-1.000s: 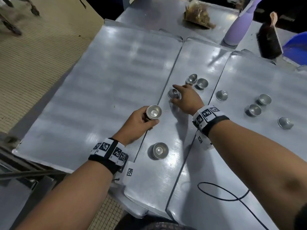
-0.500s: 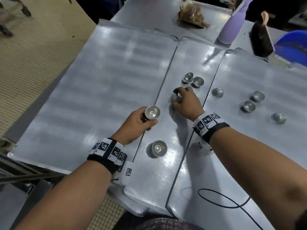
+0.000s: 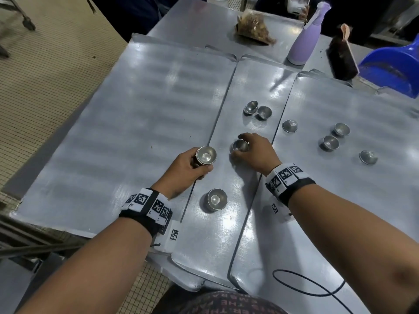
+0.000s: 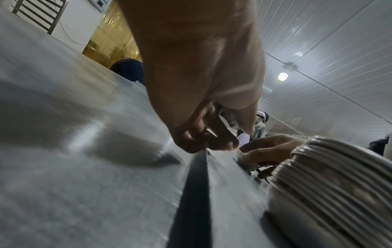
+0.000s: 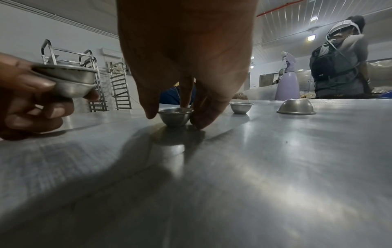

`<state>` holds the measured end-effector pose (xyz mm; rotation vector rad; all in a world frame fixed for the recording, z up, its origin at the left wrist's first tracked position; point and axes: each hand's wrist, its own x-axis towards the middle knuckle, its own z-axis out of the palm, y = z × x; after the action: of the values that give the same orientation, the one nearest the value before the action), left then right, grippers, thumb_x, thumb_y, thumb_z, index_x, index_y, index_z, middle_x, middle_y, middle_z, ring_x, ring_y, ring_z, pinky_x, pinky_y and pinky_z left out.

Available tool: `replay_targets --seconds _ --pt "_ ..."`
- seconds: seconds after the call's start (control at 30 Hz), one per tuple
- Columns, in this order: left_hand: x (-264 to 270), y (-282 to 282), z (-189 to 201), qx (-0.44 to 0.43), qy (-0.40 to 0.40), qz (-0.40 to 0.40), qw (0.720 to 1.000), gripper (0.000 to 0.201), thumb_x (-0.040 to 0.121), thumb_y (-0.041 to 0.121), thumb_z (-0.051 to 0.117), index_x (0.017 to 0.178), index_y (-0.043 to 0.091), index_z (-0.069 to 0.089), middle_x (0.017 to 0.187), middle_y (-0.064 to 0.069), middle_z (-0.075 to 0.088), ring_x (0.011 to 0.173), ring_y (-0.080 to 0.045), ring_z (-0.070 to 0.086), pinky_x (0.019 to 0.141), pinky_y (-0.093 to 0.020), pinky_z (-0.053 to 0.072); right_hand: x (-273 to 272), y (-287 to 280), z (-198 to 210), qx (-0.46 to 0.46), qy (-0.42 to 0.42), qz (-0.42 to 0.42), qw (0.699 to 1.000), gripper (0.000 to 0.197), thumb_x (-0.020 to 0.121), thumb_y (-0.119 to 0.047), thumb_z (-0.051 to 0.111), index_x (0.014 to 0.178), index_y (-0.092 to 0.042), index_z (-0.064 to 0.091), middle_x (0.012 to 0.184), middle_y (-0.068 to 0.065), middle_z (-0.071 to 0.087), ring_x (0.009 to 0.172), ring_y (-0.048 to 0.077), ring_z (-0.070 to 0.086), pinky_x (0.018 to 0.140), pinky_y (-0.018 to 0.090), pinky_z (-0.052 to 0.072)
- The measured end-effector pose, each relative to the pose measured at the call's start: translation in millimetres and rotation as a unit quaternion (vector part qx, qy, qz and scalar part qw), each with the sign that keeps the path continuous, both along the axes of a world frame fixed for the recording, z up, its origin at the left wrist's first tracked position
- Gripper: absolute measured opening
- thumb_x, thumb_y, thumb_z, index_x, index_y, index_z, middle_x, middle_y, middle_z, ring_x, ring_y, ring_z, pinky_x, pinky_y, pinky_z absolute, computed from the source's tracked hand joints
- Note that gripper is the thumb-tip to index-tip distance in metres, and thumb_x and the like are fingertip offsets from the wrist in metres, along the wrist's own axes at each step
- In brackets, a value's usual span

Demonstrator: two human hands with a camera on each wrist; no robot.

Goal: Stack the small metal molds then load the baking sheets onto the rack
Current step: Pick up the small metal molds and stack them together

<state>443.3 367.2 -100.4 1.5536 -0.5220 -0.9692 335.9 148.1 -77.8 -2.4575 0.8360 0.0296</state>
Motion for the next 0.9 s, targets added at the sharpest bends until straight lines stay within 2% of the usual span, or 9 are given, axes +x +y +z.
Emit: replay_targets --seconds 0.1,0.2,0.3,0.4,0.53,0.6,0.73,0.83,0.9 --pt "0 0 1 0.004 -0.002 -0.001 1.000 0.041 0.089 0.015 0.079 0.126 0.024 0.066 0.098 0.003 0.073 0.087 -0.014 0.064 0.074 -0.027 0.052 -2 3 4 -0.002 -0.001 0.001 1.000 0.048 0.087 -0.035 0.070 0.130 -0.016 0.063 0.124 0.010 0.065 0.114 0.030 0.060 0.093 0.033 0.045" --pt "0 0 3 -0.001 0.001 0.000 1.000 0.039 0.089 0.014 0.079 0.124 0.026 0.067 0.097 0.001 0.073 0.087 -0.016 0.063 0.074 -0.029 0.052 -1 11 13 0.027 -0.058 -0.007 0.998 0.049 0.085 -0.034 0.074 0.129 -0.016 0.064 0.124 0.008 0.067 0.111 0.025 0.062 0.092 0.032 0.047" --pt "-2 -2 5 -0.010 0.002 -0.004 1.000 0.037 0.088 0.016 0.079 0.121 0.030 0.069 0.094 -0.001 0.073 0.083 -0.017 0.060 0.073 -0.030 0.051 -1 25 28 0.084 -0.138 0.009 0.987 0.051 0.084 -0.034 0.078 0.130 -0.018 0.064 0.122 -0.002 0.067 0.100 0.012 0.064 0.081 0.016 0.048" --pt "-4 -3 7 -0.013 0.006 -0.009 1.000 0.037 0.086 0.017 0.080 0.120 0.030 0.070 0.092 0.002 0.072 0.081 -0.014 0.059 0.072 -0.030 0.049 0 40 39 0.114 -0.170 0.052 0.978 0.049 0.084 -0.033 0.078 0.130 -0.020 0.065 0.121 -0.007 0.068 0.099 0.004 0.064 0.081 0.020 0.054" --pt "-6 -3 9 -0.004 0.008 -0.009 1.000 0.032 0.088 0.008 0.076 0.115 0.026 0.071 0.092 0.001 0.073 0.082 -0.012 0.062 0.073 -0.029 0.050 0 50 40 0.109 -0.149 0.116 0.976 0.054 0.084 -0.035 0.079 0.133 -0.018 0.063 0.126 -0.006 0.067 0.106 0.003 0.061 0.081 0.011 0.050" --pt "-7 -3 11 -0.010 0.015 -0.005 1.000 0.034 0.088 0.006 0.076 0.115 0.027 0.072 0.099 -0.002 0.075 0.090 -0.015 0.066 0.075 -0.030 0.052 0 52 39 0.113 -0.136 0.132 0.975 0.055 0.084 -0.035 0.079 0.133 -0.017 0.063 0.127 -0.004 0.068 0.105 0.002 0.061 0.082 0.010 0.049" --pt "-9 -3 14 -0.019 0.010 -0.010 1.000 0.038 0.088 0.004 0.076 0.118 0.028 0.071 0.111 -0.007 0.076 0.106 -0.024 0.070 0.087 -0.038 0.057 1 55 39 0.107 -0.121 0.147 0.976 0.055 0.085 -0.037 0.078 0.134 -0.020 0.063 0.125 -0.004 0.070 0.100 0.002 0.063 0.083 0.012 0.051" --pt "-10 -4 17 -0.023 -0.002 -0.014 1.000 0.041 0.088 -0.001 0.073 0.119 0.026 0.070 0.111 -0.004 0.076 0.108 -0.021 0.070 0.085 -0.031 0.055 1 57 38 0.104 -0.115 0.151 0.976 0.055 0.084 -0.040 0.078 0.134 -0.022 0.063 0.122 -0.005 0.071 0.099 0.006 0.065 0.086 0.020 0.053" --pt "-11 -5 20 -0.026 -0.006 -0.017 0.999 0.043 0.088 -0.006 0.071 0.118 0.025 0.070 0.109 -0.002 0.077 0.104 -0.013 0.071 0.082 -0.024 0.054 0 57 38 0.099 -0.116 0.147 0.977 0.055 0.083 -0.040 0.078 0.134 -0.023 0.063 0.121 -0.006 0.071 0.095 0.002 0.062 0.084 0.012 0.049"
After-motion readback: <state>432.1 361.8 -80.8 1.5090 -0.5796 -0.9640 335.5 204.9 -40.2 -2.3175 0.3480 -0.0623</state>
